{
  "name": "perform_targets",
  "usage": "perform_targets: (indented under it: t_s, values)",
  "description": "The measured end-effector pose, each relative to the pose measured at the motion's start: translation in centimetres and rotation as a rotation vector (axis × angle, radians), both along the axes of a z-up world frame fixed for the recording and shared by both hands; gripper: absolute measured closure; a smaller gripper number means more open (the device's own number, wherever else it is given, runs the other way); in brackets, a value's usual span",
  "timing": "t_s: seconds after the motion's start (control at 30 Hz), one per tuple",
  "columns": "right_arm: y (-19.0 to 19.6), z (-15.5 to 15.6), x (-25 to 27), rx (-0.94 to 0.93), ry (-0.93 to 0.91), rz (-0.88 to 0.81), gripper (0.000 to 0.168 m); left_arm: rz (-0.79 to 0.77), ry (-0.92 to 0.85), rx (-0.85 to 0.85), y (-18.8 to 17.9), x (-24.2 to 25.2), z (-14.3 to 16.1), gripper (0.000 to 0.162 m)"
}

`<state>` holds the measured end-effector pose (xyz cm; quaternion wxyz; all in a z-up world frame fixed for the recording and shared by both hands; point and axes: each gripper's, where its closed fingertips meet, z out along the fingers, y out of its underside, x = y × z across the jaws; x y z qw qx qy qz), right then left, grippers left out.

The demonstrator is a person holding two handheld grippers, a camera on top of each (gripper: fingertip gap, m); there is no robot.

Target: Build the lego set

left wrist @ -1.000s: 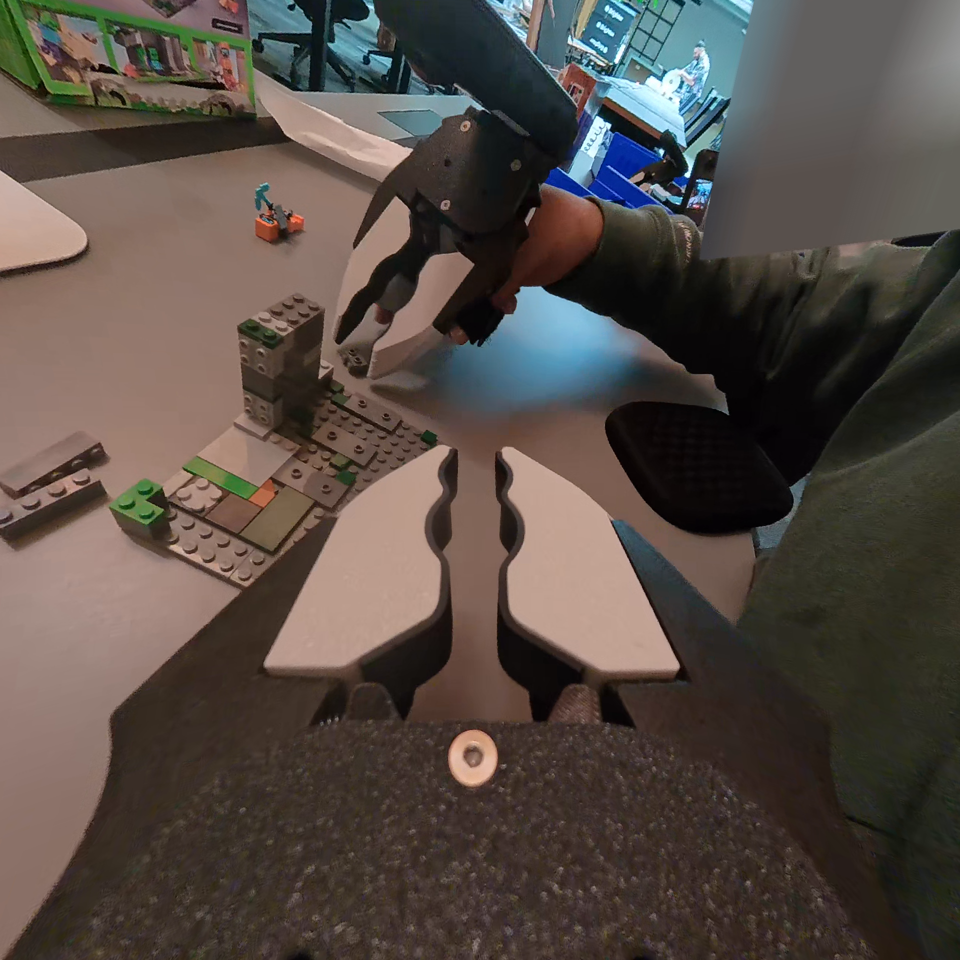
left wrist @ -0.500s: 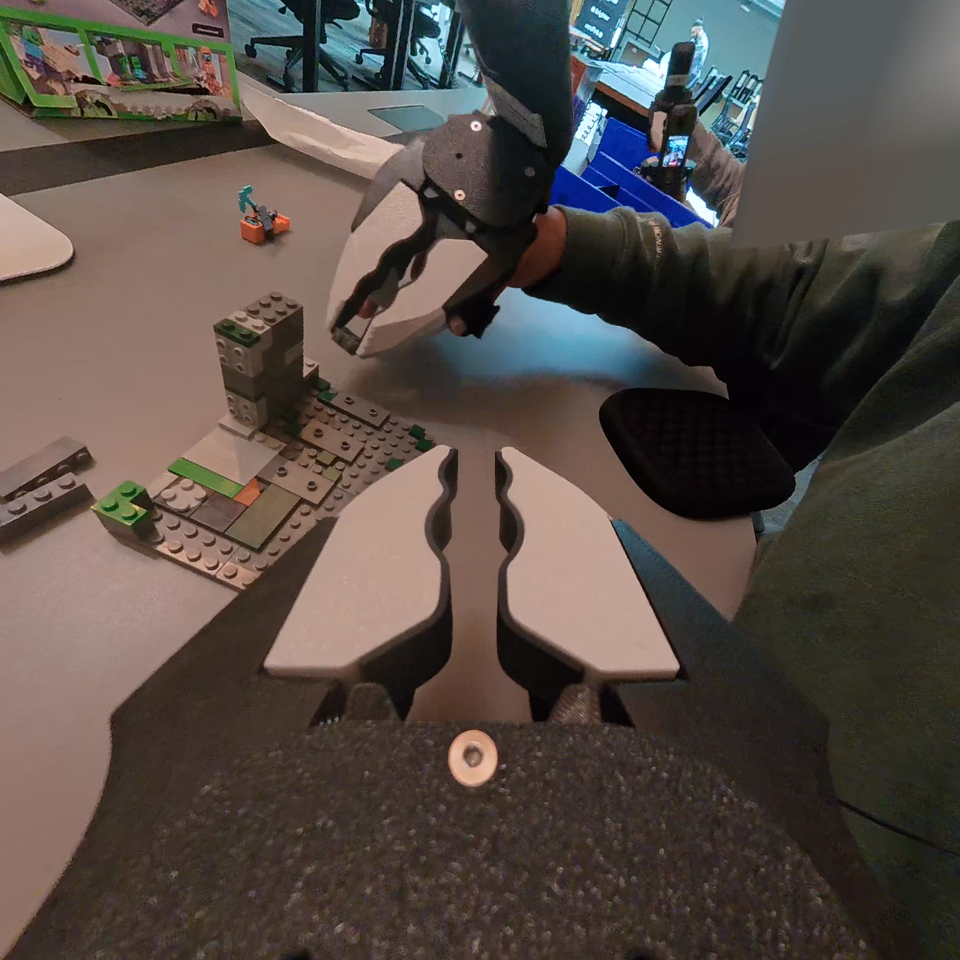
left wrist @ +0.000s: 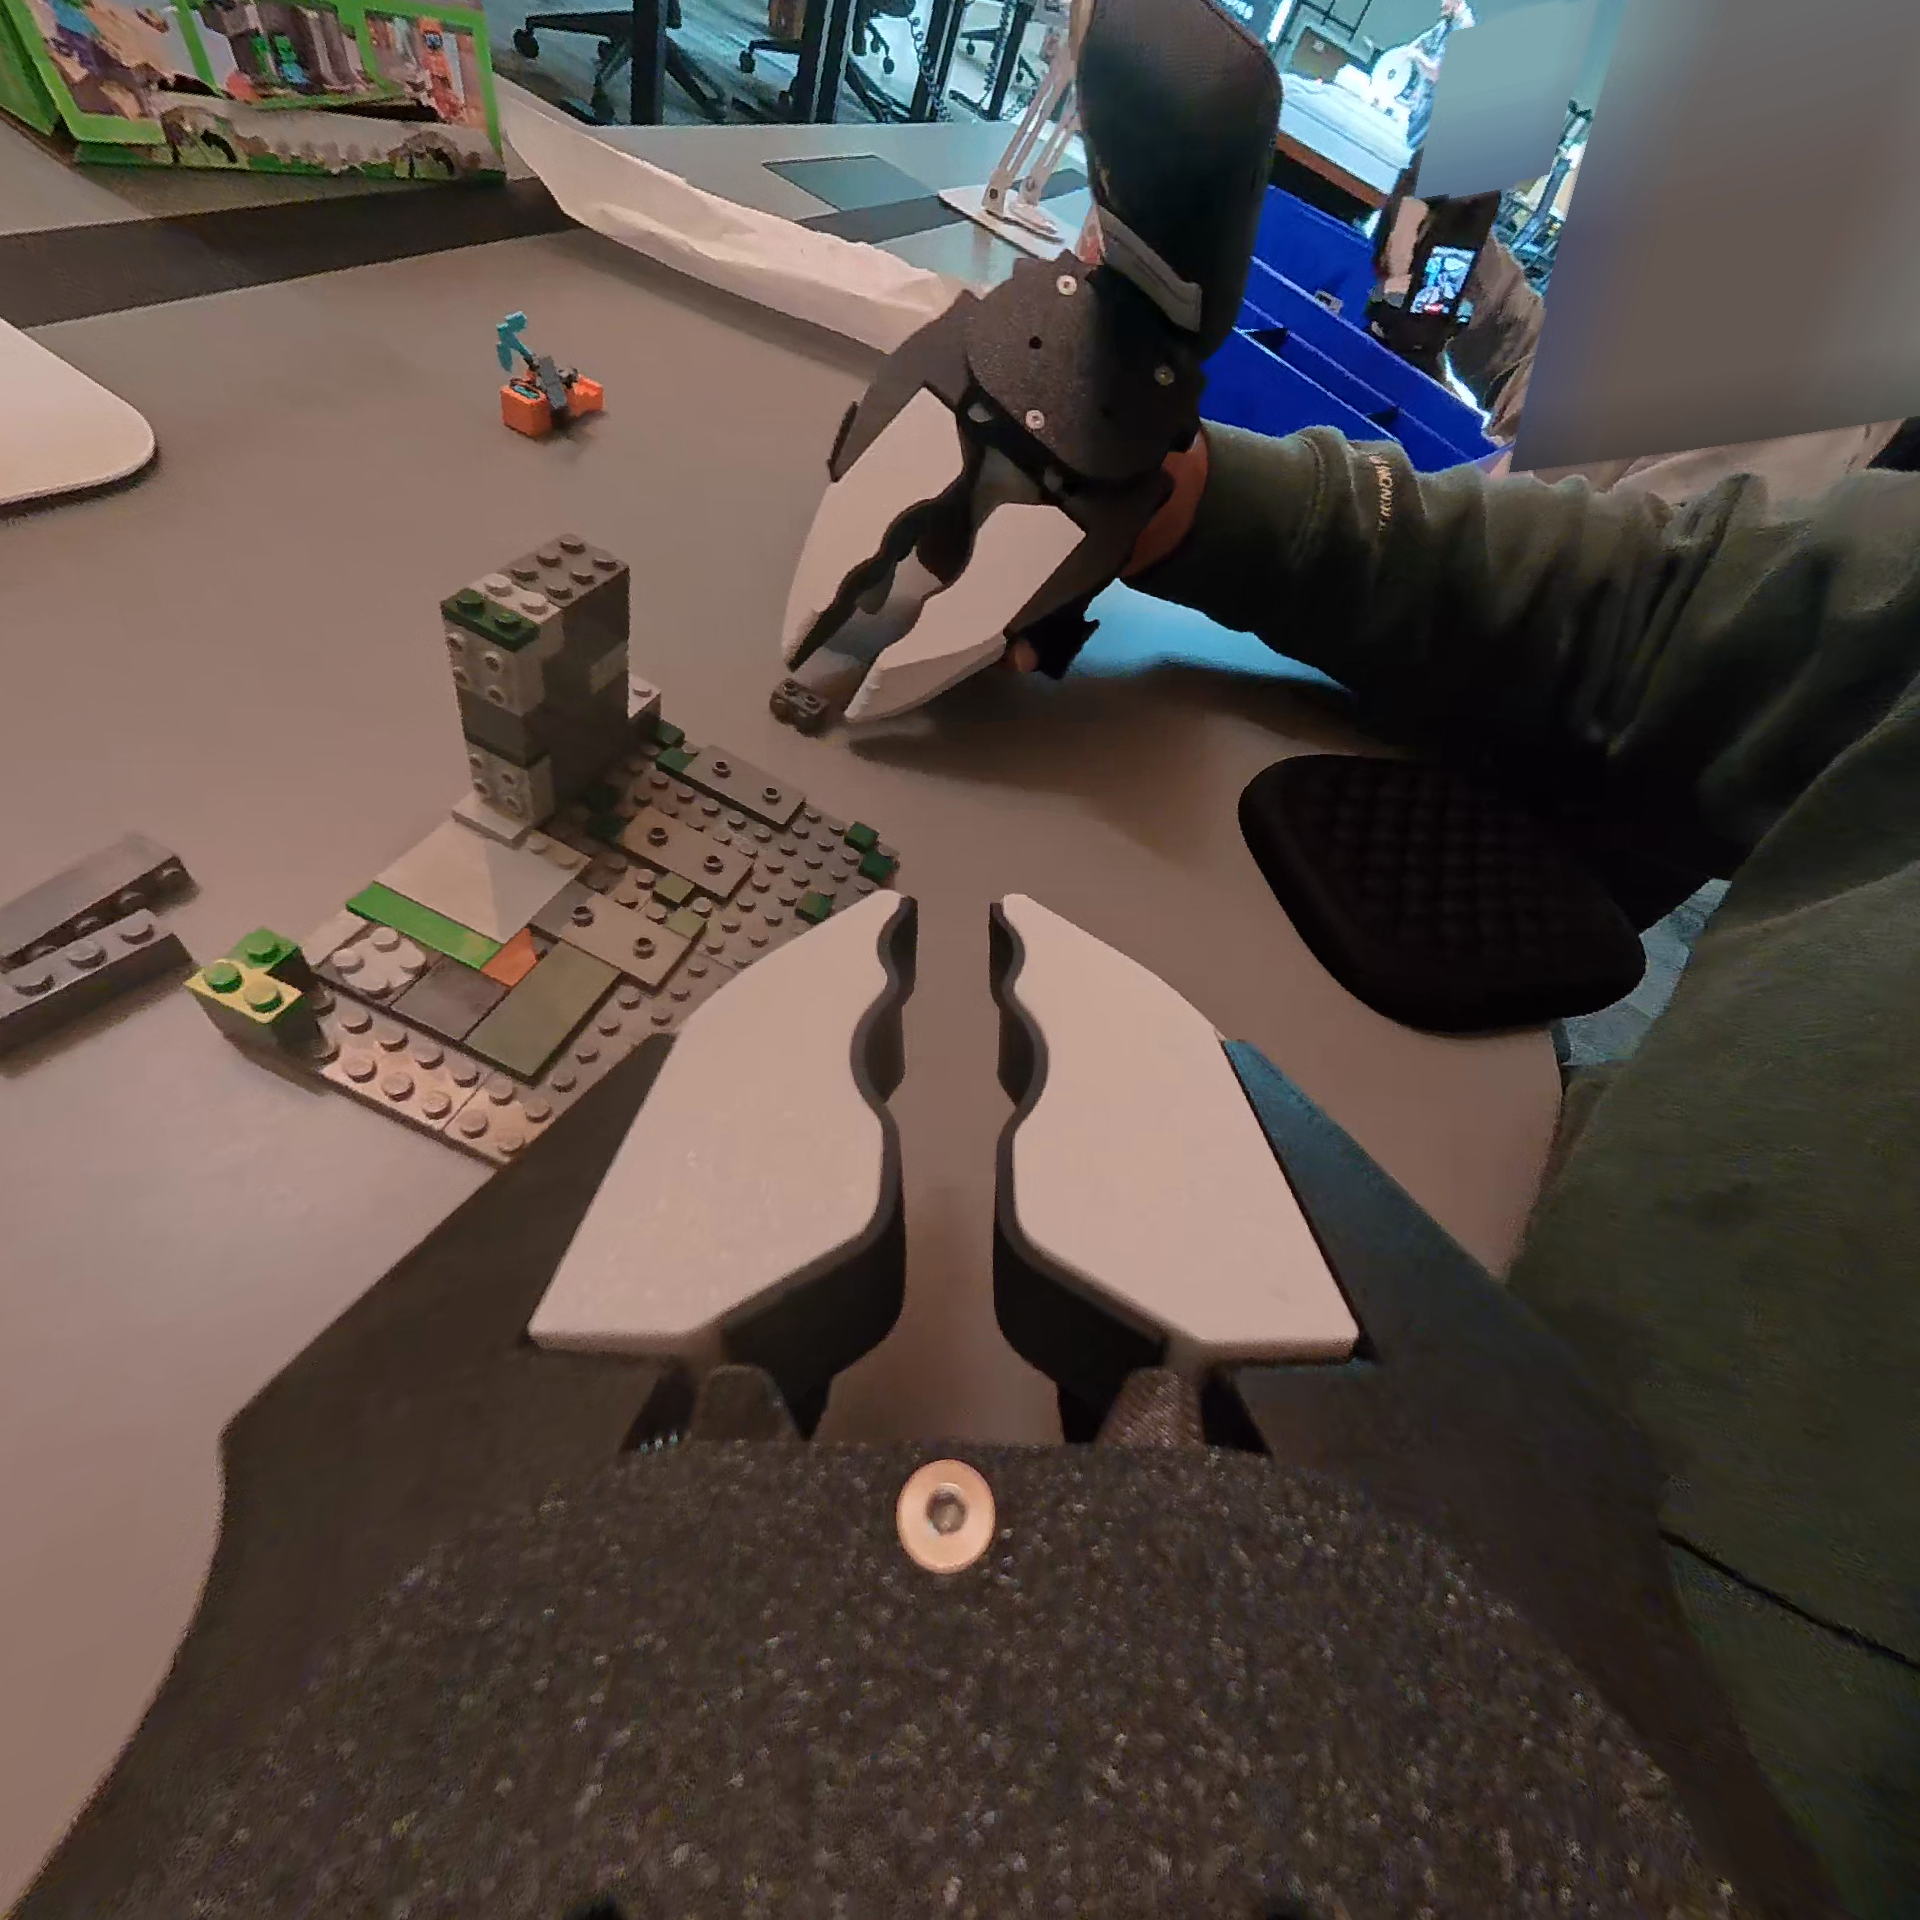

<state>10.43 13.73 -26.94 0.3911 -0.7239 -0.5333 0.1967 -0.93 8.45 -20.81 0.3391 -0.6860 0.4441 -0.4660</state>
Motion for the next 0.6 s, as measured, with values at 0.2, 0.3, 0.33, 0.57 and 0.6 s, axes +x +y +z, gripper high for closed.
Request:
perform_targets:
  t_s: [0.2,0.3,0.33,0.57,0.6]
  values:
    - [-0.5,0.4,0.5,-0.014,-0.033,-0.02,0.145,0.004,0.01,-0.004,0.2,0.0,-0.3,0.15]
    - [-0.5,0.4,0.3,-0.053,-0.12,-0.034,0.144,-0.003,0.021,0.004,0.1,0.2,-0.6,0.15]
    - [-0.5,0.3,0.2,-0.075,-0.15,-0.039,0.144,-0.004,0.026,0.009,0.1,0.2,-0.6,0.15]
    - [0.5,-0.7,-0.3,-0.201,-0.351,-0.055,0.144,-0.014,0.045,0.034,-0.3,0.1,-1.0,0.15]
    - [0.6,-0.9,-0.2,-0.216,-0.375,-0.052,0.145,-0.016,0.051,0.041,-0.3,0.0,-1.0,0.15]
